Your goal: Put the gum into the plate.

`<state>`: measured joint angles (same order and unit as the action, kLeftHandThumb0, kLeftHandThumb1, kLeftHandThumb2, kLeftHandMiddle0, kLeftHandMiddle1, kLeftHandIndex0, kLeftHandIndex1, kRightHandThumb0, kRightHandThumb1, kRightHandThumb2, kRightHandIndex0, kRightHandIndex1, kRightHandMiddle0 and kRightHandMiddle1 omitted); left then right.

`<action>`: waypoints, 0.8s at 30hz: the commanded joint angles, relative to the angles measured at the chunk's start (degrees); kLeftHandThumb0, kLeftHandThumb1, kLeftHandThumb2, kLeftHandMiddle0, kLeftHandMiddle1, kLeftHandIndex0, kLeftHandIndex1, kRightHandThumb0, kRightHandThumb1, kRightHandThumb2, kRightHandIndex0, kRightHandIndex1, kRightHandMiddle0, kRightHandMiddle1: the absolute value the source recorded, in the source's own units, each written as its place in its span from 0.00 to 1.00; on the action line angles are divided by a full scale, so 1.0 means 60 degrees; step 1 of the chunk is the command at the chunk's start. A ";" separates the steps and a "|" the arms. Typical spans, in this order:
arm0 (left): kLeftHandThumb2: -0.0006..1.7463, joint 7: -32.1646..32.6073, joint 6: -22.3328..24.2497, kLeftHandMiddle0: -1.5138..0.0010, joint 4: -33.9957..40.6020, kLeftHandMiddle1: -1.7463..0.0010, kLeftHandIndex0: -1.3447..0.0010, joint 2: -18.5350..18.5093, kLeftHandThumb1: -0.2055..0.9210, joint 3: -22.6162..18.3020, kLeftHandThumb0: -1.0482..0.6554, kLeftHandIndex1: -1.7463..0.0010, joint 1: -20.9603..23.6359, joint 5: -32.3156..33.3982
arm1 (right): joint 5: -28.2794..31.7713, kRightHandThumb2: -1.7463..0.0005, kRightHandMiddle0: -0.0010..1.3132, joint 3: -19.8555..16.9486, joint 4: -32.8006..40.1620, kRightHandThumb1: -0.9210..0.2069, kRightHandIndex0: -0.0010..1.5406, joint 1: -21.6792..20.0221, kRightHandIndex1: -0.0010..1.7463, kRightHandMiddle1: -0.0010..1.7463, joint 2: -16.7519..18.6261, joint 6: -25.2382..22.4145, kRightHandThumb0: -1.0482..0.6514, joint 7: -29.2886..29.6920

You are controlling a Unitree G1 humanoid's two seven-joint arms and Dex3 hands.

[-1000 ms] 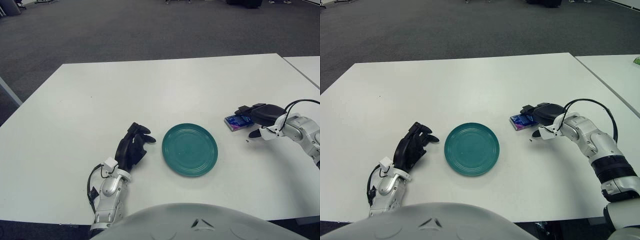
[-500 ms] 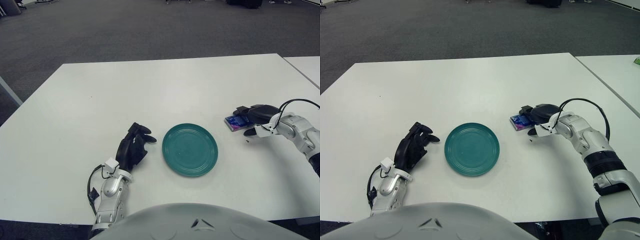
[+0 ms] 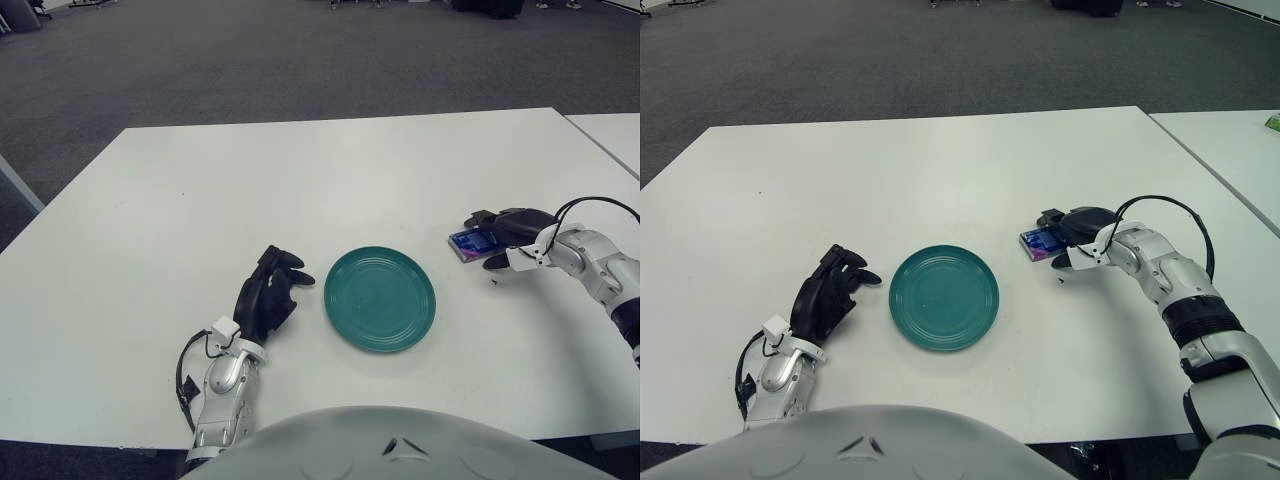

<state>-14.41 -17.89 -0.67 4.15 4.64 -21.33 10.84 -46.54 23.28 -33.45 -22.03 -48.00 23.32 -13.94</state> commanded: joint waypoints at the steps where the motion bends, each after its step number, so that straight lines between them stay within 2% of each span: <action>1: 0.51 0.0145 0.0119 0.69 -0.0131 0.09 0.79 0.0006 1.00 0.0015 0.05 0.04 -0.0102 -0.0073 | -0.0702 0.84 0.00 0.0776 -0.1212 0.02 0.19 0.0132 0.05 0.32 0.0698 -0.0289 0.15 0.0495; 7: 0.51 0.0140 0.0122 0.69 -0.0106 0.07 0.80 0.0015 1.00 -0.0002 0.05 0.01 -0.0088 -0.0057 | -0.1044 0.84 0.00 0.1403 -0.2675 0.00 0.22 -0.0015 0.06 0.39 0.1390 -0.0507 0.16 0.1984; 8: 0.52 0.0141 0.0132 0.69 -0.0099 0.06 0.80 0.0015 1.00 0.0000 0.05 0.01 -0.0094 -0.0058 | -0.1069 0.83 0.00 0.1475 -0.2879 0.00 0.24 -0.0021 0.07 0.51 0.1444 -0.0500 0.17 0.2244; 11: 0.52 0.0155 0.0206 0.69 -0.0046 0.06 0.81 -0.0006 1.00 -0.0060 0.05 0.02 -0.0130 0.0005 | -0.1169 0.80 0.04 0.1725 -0.3445 0.02 0.26 -0.0116 0.13 0.76 0.1519 -0.0349 0.20 0.3062; 13: 0.51 0.0163 0.0239 0.69 -0.0049 0.07 0.81 -0.0018 1.00 -0.0119 0.05 0.02 -0.0121 0.0054 | -0.1200 0.68 0.15 0.1895 -0.3707 0.10 0.26 -0.0210 0.19 0.87 0.1511 -0.0223 0.29 0.3434; 15: 0.51 0.0162 0.0257 0.69 -0.0051 0.07 0.82 -0.0028 1.00 -0.0156 0.05 0.02 -0.0114 0.0084 | -0.1202 0.58 0.22 0.2046 -0.3918 0.18 0.25 -0.0296 0.27 0.94 0.1514 -0.0140 0.35 0.3686; 20: 0.51 0.0323 0.0262 0.68 -0.0173 0.09 0.85 -0.0040 1.00 -0.0340 0.04 0.02 -0.0033 0.0015 | -0.1228 0.51 0.27 0.2352 -0.4205 0.23 0.25 -0.0359 0.34 0.99 0.1356 0.0138 0.38 0.4200; 24: 0.51 0.0406 0.0194 0.68 -0.0263 0.11 0.88 -0.0034 1.00 -0.0383 0.02 0.03 -0.0015 -0.0108 | -0.0985 0.50 0.28 0.2323 -0.3819 0.24 0.25 -0.0316 0.35 1.00 0.1075 0.0302 0.38 0.3993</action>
<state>-12.99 -17.52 -0.70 4.33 3.03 -21.42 10.69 -50.35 33.64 -54.62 -28.89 -41.77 24.05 14.95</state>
